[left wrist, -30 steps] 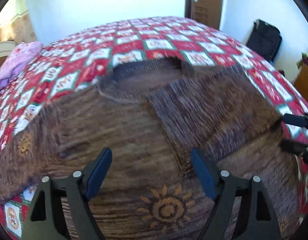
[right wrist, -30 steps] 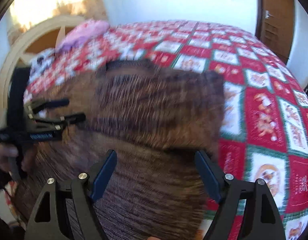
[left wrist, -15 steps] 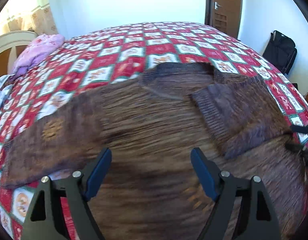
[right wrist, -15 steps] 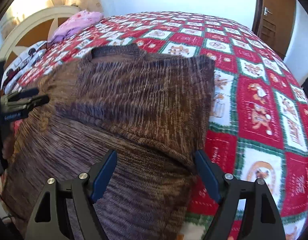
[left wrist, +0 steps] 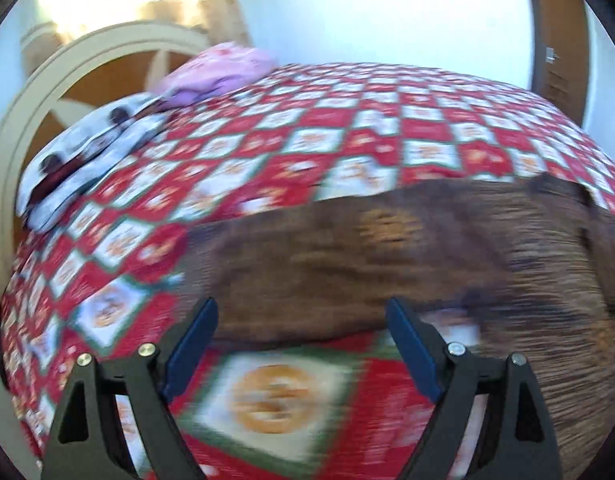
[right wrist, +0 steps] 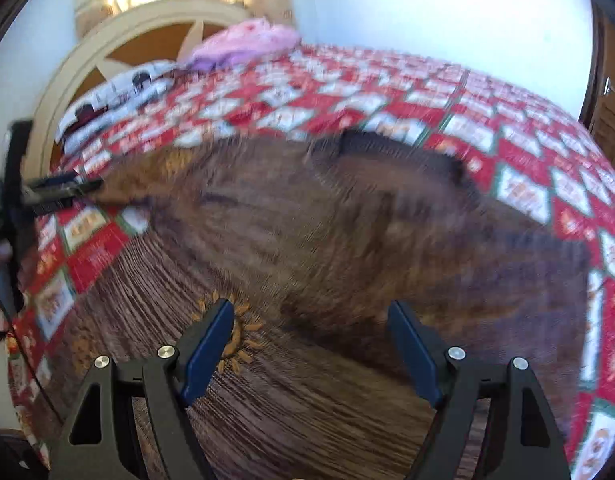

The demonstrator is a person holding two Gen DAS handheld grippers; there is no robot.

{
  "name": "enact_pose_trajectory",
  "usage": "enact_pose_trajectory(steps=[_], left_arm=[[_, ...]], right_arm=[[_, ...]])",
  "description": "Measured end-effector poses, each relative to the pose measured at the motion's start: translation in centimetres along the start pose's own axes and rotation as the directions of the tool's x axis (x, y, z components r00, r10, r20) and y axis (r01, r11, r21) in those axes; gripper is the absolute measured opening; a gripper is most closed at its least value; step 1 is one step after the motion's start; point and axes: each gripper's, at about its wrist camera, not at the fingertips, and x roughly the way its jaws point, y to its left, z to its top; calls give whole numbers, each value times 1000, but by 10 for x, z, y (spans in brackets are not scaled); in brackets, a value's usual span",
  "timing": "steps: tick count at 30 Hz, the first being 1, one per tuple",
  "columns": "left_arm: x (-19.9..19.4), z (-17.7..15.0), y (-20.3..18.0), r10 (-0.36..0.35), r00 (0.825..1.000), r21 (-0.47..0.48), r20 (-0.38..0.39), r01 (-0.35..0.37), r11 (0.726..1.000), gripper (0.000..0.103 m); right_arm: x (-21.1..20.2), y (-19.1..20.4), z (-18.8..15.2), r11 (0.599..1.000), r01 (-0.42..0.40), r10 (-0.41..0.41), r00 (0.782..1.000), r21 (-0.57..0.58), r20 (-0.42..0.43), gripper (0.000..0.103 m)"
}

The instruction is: Fold small clothes

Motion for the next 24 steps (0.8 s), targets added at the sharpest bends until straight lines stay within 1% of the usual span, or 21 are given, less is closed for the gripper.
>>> enact_pose_trajectory(steps=[1, 2, 3, 6, 9, 11, 13, 15, 16, 18, 19, 22, 23, 24], left_arm=[[4, -2, 15, 27, 1000, -22, -7, -27, 999, 88], [6, -3, 24, 47, 999, -35, -11, -47, 998, 88], [9, -4, 35, 64, 998, -46, -17, -65, 997, 88], [18, -9, 64, 123, 992, -81, -37, -126, 989, 88], [23, -12, 85, 130, 989, -134, -64, -138, 981, 88], [27, -13, 98, 138, 987, -182, -79, -151, 972, 88], [30, -14, 106, 121, 988, -215, -92, -139, 967, 88], [36, -12, 110, 103, 989, -243, -104, -125, 962, 88], [40, -10, 111, 90, 990, -258, -106, -115, 959, 88], [46, -7, 111, 85, 989, -268, -117, -114, 957, 88], [50, -6, 109, 72, 990, -277, -123, -104, 955, 88], [58, -3, 102, 32, 990, -286, -137, -71, 956, 88], [60, -2, 100, 29, 990, -282, -142, -68, 957, 88], [63, -1, 98, 29, 989, -279, -146, -69, 958, 88]], right_arm=[[3, 3, -2, 1000, -3, 3, 1000, 2, -1, 80], [2, 8, -6, 1000, 18, -17, 1000, -20, 12, 80], [2, 13, -9, 999, 23, -23, 1000, -39, 3, 80], [1, 16, -16, 999, 7, -7, 1000, -43, -13, 80], [-4, 16, -23, 999, 14, -14, 1000, -47, -11, 80], [-8, 22, -26, 998, 6, -7, 1000, -59, -18, 80], [-15, 27, -27, 997, -16, 15, 1000, -74, -23, 80], [-27, 30, -24, 996, -35, 36, 999, -77, 15, 80], [-34, 31, -21, 996, -28, 32, 998, -82, 48, 80], [-45, 31, -11, 996, 29, -18, 991, -87, 131, 80], [-45, 28, -7, 996, 50, -38, 988, -79, 148, 80], [-31, 14, 4, 993, 114, -109, 984, -24, 138, 80], [-21, 7, 4, 992, 123, -123, 986, -1, 109, 80], [-15, 2, 1, 994, 111, -111, 990, 10, 82, 80]])
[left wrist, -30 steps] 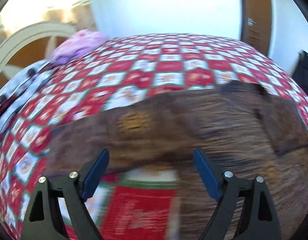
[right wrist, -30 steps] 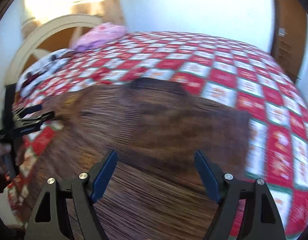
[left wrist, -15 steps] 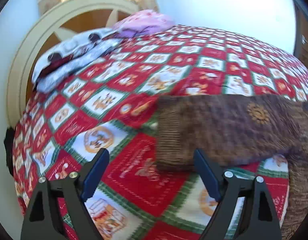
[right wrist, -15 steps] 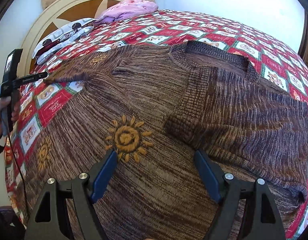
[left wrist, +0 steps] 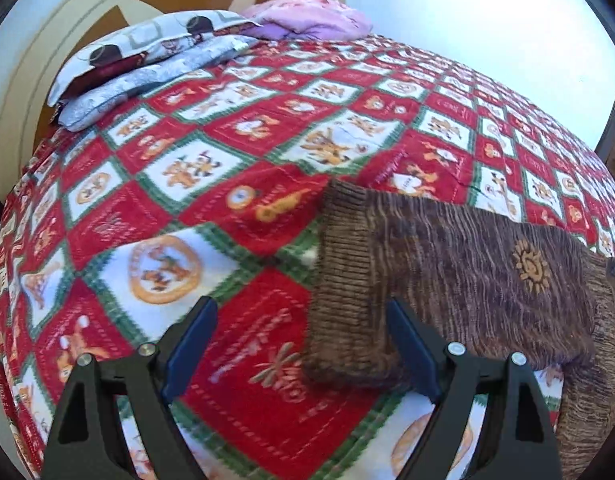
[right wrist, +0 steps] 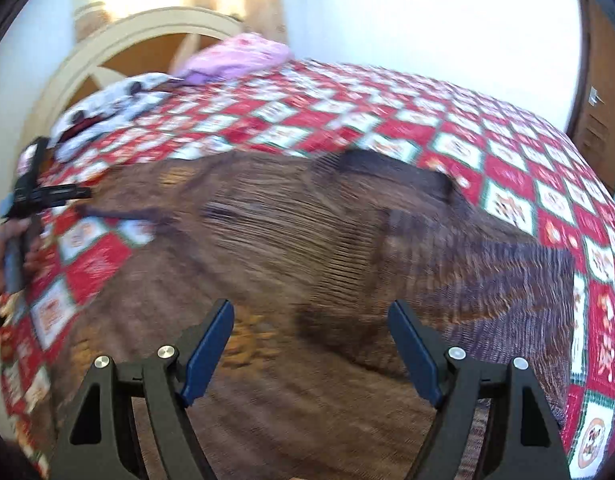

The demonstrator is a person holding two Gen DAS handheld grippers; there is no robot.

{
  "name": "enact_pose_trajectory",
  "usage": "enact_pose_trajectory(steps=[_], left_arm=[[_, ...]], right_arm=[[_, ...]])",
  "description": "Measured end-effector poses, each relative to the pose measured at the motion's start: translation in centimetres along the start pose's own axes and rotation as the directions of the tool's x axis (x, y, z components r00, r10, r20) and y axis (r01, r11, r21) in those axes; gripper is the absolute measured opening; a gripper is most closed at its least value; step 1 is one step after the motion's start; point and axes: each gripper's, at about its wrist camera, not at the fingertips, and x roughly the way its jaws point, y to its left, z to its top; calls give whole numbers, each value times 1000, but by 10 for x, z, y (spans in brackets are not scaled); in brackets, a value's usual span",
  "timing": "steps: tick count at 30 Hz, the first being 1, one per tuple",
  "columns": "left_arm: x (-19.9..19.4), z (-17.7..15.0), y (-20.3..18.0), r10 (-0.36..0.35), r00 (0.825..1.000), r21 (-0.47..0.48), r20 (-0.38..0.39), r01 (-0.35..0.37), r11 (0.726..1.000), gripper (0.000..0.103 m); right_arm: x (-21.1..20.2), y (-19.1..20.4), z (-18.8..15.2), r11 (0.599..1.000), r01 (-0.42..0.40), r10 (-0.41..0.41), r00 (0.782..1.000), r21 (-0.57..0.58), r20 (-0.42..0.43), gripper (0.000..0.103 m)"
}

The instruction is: Fold small clothes

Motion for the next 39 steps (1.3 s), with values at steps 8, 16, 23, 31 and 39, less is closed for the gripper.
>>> enact_pose_trajectory(steps=[8, 16, 23, 31, 39], left_arm=[[7, 0, -16, -54, 998, 62, -34, 56, 997, 73], [2, 2, -30, -133, 991, 117, -32, 136, 984, 13], [-20, 12, -34, -160, 986, 120, 38, 154, 981, 9], [-55, 30, -55, -262, 960, 117, 101, 250, 961, 9], [-94, 37, -101, -382, 913, 163, 141, 359, 919, 9]], right_arm=[[-4, 16, -30, 993, -110, 105, 991, -51, -87, 80], [-29, 21, -42, 991, -130, 130, 991, -12, -9, 80], [-44, 18, -42, 992, -127, 126, 991, 7, 34, 80], [-50, -7, -42, 987, -119, 112, 991, 111, 67, 80], [-65, -35, -44, 972, -114, 93, 990, 207, 108, 80]])
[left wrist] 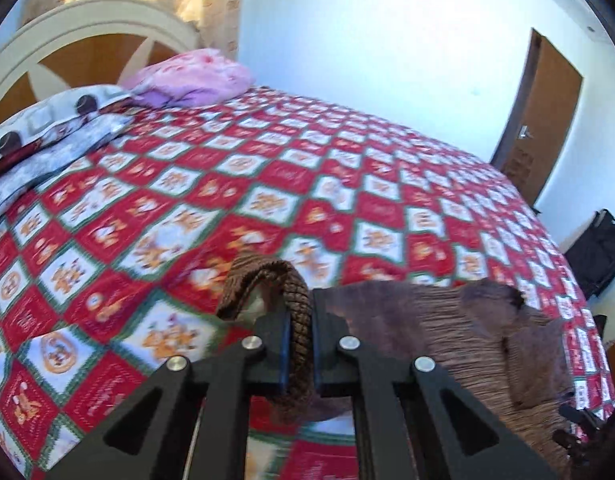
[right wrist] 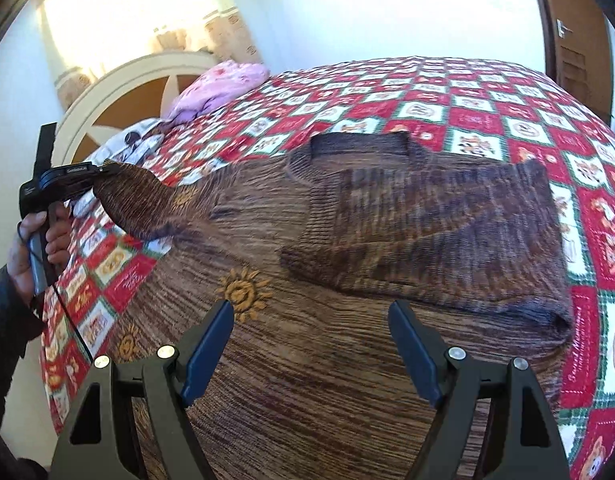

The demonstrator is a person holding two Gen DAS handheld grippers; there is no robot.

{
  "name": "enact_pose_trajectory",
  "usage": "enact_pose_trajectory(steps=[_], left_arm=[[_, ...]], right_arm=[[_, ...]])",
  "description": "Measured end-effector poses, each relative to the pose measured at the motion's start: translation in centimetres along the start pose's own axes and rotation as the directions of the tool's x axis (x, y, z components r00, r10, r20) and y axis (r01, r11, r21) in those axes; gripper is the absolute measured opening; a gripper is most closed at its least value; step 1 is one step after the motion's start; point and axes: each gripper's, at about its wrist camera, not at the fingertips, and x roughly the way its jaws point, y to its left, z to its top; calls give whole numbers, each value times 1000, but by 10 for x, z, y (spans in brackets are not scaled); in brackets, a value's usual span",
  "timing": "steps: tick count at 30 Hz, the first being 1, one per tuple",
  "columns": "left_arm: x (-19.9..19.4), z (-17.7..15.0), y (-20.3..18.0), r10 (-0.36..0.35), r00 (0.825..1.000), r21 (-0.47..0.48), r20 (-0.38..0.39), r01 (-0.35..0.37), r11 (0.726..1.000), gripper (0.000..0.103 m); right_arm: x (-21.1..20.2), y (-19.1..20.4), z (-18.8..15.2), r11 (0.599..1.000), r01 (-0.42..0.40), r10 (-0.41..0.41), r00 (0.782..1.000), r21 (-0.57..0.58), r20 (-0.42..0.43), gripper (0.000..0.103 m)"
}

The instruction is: Fold small clothes

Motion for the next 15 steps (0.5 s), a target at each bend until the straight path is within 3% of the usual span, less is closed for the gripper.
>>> enact_pose_trajectory(steps=[7, 15], left_arm=[[-1, 10, -46, -111, 994, -5, -6, 111, 994, 9], [-2, 15, -90, -180, 984, -8, 2, 180, 984, 9]], right_arm=[[-14, -18, -3, 998, -10, 9, 1000, 61, 21, 80], [-30, -32, -10, 995, -26, 21, 999, 93, 50, 80]])
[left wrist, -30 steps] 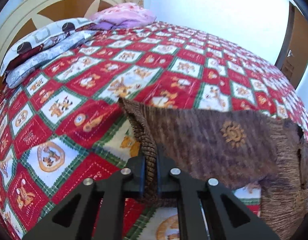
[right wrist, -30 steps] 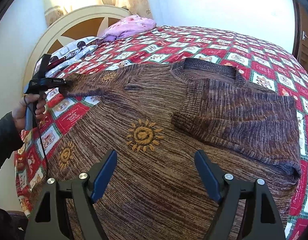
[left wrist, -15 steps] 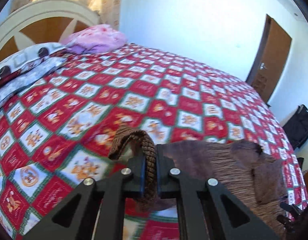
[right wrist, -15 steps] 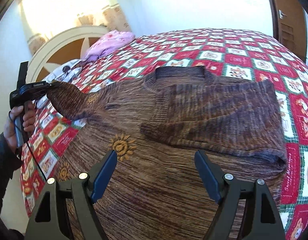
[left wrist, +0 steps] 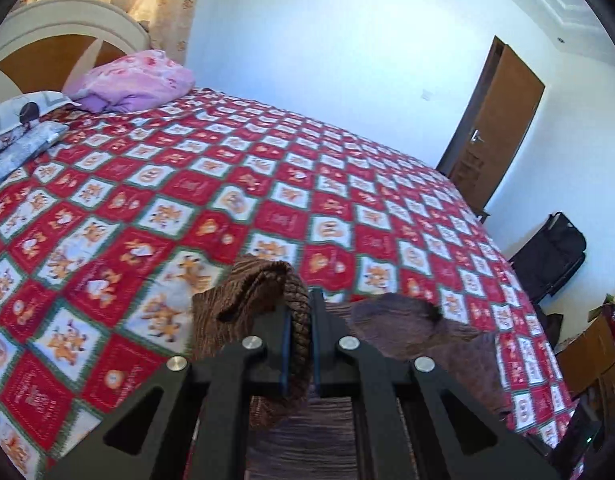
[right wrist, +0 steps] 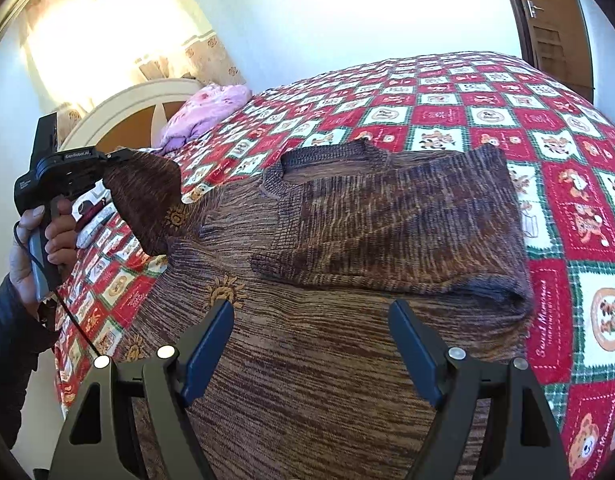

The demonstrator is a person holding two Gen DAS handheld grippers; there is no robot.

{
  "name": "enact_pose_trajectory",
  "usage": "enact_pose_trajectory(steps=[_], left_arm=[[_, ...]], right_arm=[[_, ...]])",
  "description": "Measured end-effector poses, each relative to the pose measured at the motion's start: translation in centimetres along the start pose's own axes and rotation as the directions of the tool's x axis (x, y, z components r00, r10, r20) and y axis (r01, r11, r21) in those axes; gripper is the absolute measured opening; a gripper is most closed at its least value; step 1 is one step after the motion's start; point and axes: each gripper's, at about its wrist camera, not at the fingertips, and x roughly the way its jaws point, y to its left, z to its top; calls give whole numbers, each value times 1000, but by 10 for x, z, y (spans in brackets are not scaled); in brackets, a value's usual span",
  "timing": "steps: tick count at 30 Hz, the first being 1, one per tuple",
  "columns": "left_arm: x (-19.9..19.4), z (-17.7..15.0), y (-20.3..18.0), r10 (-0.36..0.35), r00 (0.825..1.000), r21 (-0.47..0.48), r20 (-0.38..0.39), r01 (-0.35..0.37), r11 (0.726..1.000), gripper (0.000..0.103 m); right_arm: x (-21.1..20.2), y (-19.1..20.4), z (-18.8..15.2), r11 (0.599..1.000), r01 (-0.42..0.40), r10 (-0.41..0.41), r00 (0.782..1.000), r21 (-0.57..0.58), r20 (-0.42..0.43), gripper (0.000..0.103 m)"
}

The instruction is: Fold small clothes

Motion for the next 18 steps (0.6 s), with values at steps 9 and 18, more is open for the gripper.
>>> enact_pose_trajectory(steps=[9, 18], left_arm=[[15, -6, -62, -94, 996, 10, -9, 94, 996, 8], [52, -43, -137, -142, 986, 69, -88, 149, 986, 8]], right_arm=[[-11, -19, -10, 999, -10, 10, 1000, 41, 16, 80], [-12, -38, -19, 996, -9, 9, 1000, 89, 6, 80]])
